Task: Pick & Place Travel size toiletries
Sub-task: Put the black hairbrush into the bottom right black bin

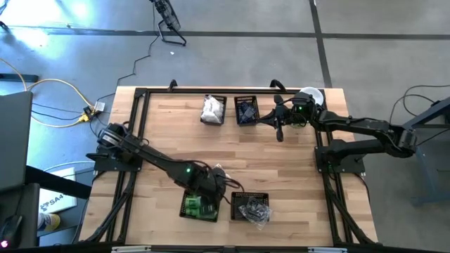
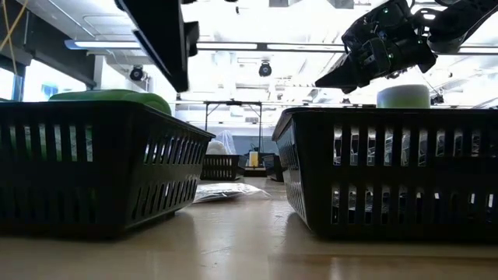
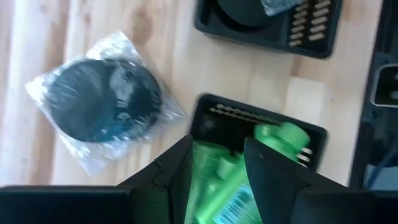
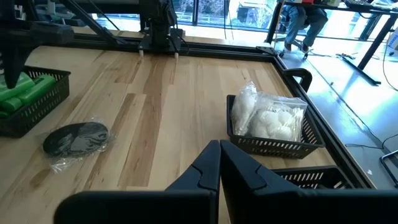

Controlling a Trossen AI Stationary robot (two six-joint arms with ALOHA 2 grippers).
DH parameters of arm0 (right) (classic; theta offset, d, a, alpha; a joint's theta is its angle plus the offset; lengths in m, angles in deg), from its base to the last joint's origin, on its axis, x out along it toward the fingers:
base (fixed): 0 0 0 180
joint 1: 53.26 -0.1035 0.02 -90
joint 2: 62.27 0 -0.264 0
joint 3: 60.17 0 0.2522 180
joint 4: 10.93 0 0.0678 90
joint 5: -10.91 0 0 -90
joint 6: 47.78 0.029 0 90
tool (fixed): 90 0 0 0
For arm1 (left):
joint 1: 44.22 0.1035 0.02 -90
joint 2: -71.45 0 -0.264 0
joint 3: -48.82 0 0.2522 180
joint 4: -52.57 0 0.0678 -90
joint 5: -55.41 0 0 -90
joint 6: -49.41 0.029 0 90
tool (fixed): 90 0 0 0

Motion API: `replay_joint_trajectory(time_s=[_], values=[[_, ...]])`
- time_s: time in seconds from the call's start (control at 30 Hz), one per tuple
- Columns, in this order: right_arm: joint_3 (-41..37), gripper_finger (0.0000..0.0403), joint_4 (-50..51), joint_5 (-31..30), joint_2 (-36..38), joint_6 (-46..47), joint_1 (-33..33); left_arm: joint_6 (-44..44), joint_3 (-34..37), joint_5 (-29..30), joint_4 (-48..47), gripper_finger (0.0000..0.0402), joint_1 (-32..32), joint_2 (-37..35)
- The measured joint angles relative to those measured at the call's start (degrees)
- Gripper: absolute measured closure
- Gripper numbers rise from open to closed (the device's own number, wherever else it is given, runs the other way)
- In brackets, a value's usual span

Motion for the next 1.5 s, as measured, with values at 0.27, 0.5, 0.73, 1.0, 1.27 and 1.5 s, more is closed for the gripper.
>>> replay_joint_trajectory(time_s=[0.27,0.5,0.73,1.0,1.27,1.5], values=[[0.0,0.04,0.1,0.0,0.0,0.0,0.0,7.1,0.0,-2.4,1.5,0.0263,6.0,0.0],[0.0,0.04,0.0,-0.1,0.0,-0.2,0.0,16.4,0.0,-4.4,1.5,0.03,9.4,0.0],[0.0,0.04,0.0,-4.0,0.0,-0.4,0.0,20.8,5.2,-10.1,4.8,0.0332,11.9,-0.7],[0.0,0.04,-1.2,-4.5,0.0,-0.4,0.0,24.7,17.9,-15.2,14.6,0.0343,15.6,-7.7],[0.0,0.04,-2.9,-4.5,0.0,-0.1,0.0,27.3,30.6,-20.7,26.6,0.0343,21.2,-14.7],[0.0,0.04,-4.2,-4.5,0.0,0.0,0.0,26.0,33.2,-24.7,30.9,0.0343,22.5,-15.6]])
